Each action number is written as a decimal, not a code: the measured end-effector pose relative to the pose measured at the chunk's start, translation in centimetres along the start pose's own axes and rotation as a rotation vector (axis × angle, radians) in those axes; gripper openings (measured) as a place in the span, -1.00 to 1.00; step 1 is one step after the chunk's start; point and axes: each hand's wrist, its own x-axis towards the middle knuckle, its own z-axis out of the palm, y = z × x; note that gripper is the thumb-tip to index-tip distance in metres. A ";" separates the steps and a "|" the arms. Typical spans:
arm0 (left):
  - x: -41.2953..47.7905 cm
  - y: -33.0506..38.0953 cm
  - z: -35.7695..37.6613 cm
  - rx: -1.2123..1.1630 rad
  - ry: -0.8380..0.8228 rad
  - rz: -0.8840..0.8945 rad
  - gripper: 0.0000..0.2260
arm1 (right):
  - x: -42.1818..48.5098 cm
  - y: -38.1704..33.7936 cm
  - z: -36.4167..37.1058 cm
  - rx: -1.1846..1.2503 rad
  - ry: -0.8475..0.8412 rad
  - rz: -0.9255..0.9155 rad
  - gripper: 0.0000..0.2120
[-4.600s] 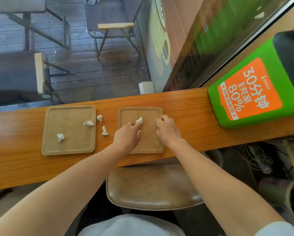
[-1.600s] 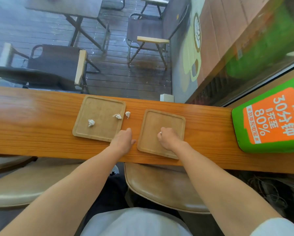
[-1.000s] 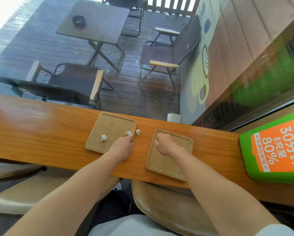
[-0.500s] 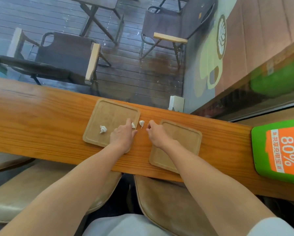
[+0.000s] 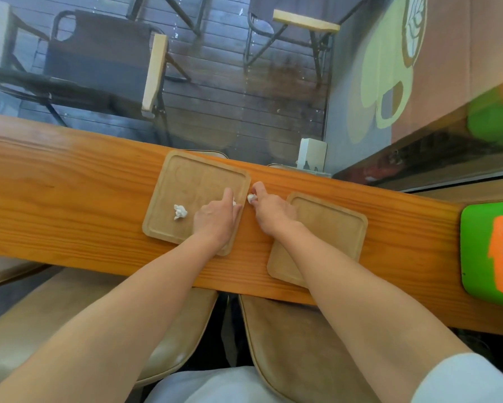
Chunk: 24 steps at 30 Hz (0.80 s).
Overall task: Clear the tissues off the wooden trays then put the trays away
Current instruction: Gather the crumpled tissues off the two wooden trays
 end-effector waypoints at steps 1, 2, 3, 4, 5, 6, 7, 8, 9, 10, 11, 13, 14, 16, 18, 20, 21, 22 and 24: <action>0.0 0.0 0.0 0.012 -0.006 0.002 -0.76 | 0.1 0.0 0.1 -0.010 0.010 -0.002 -0.85; 0.0 -0.1 0.0 0.019 -0.017 0.004 -0.75 | 0.1 0.0 0.1 -0.018 0.017 -0.001 -0.87; 0.0 -0.1 -0.1 0.019 -0.032 0.006 -0.74 | 0.1 0.0 0.1 -0.026 0.025 -0.002 -0.89; 0.0 -0.1 -0.3 0.010 -0.050 0.007 -0.73 | 0.0 0.0 0.2 -0.025 0.035 -0.005 -0.91; 0.0 -0.2 -0.5 -0.005 -0.071 0.006 -0.71 | -0.2 0.1 0.2 -0.012 0.045 -0.009 -0.91; -0.1 -0.3 -0.7 -0.026 -0.092 0.001 -0.70 | -0.5 0.0 0.1 0.020 0.048 -0.009 -0.90; -0.1 -0.4 -0.9 -0.051 -0.119 -0.010 -0.69 | -0.7 0.0 0.0 0.067 0.043 -0.002 -0.88; -0.2 -0.6 -1.1 -0.081 -0.151 -0.022 -0.69 | -1.0 0.0 -0.2 0.122 0.035 0.011 -0.87; -0.4 -0.8 -1.3 -0.109 -0.182 -0.033 -0.69 | -1.2 0.0 -0.4 0.173 0.031 0.025 -0.85; -0.7 -0.9 -1.6 -0.132 -0.211 -0.042 -0.70 | -1.5 0.0 -0.7 0.214 0.029 0.042 -0.85; -1.0 -1.1 -1.9 -0.146 -0.231 -0.048 -0.72 | -1.9 0.0 -1.0 0.250 0.028 0.061 -0.83; -1.7 -1.2 -2.6 -0.163 -0.253 -0.060 -0.74 | -2.6 -0.2 -1.7 0.309 0.029 0.090 -0.81; -2.1 -1.3 -3.0 -0.169 -0.258 -0.067 -0.75 | -3.0 -0.3 -2.0 0.335 0.029 0.101 -0.79; -3.0 -1.3 -3.7 -0.181 -0.267 -0.079 -0.77 | -3.9 -0.5 -2.6 0.384 0.028 0.130 -0.79; -3.8 -1.3 -4.5 -0.194 -0.285 -0.087 -0.80 | -4.7 -0.9 -3.2 0.420 0.014 0.155 -0.79; -4.5 -1.4 -5.2 -0.196 -0.309 -0.096 -0.84 | -5.3 -1.4 -3.6 0.440 -0.013 0.164 -0.82; -4.8 -1.6 -5.5 -0.198 -0.317 -0.104 -0.86 | -5.7 -1.6 -3.7 0.446 -0.021 0.162 -0.83; -5.0 -1.8 -5.9 -0.199 -0.322 -0.116 -0.88 | -6.0 -1.9 -3.8 0.450 -0.025 0.156 -0.84; -5.4 -2.3 -6.5 -0.182 -0.303 -0.123 -0.87 | -6.7 -2.4 -4.0 0.455 -0.028 0.140 -0.86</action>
